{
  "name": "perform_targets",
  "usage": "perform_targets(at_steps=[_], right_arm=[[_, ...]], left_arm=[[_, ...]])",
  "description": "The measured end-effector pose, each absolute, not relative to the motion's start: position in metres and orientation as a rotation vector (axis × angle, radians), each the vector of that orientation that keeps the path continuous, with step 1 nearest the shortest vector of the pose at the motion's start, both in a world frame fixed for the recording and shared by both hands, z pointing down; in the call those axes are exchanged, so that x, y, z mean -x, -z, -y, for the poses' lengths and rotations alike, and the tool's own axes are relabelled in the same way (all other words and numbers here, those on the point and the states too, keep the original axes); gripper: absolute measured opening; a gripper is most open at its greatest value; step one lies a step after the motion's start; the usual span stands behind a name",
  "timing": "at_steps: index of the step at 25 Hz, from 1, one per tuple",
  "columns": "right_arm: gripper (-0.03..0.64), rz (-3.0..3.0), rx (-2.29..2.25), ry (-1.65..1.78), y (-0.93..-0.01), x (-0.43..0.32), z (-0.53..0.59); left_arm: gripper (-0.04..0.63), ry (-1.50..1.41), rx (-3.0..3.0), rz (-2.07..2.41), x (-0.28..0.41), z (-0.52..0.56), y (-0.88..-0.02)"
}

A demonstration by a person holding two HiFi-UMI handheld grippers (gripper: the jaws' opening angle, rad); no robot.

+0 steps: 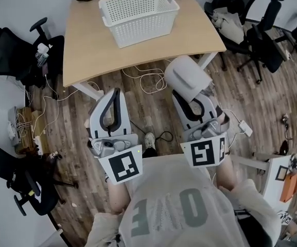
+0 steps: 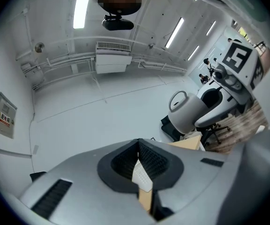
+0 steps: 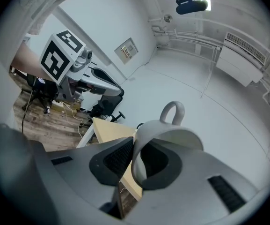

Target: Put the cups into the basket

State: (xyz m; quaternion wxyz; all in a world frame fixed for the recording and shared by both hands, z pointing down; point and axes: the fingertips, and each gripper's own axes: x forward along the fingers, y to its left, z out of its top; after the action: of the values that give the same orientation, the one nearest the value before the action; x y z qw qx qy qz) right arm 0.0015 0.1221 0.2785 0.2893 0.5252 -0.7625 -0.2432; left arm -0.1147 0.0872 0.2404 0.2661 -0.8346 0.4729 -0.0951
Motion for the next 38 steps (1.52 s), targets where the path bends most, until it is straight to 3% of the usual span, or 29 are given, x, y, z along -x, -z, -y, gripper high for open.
perform_targets(at_steps=[15,38], right_arm=[[0.043,1.985,-1.480,0.658,-0.275,0.001,-0.023],[0.043,2.132,-1.350,0.714,-0.260,-0.102,0.250]], left_arm=[[0.011,0.202,2.290,-1.194,0.111,0.011,-0.235],[0.010,0.289,2.205,-1.279,-0.009,0.265,-0.214]])
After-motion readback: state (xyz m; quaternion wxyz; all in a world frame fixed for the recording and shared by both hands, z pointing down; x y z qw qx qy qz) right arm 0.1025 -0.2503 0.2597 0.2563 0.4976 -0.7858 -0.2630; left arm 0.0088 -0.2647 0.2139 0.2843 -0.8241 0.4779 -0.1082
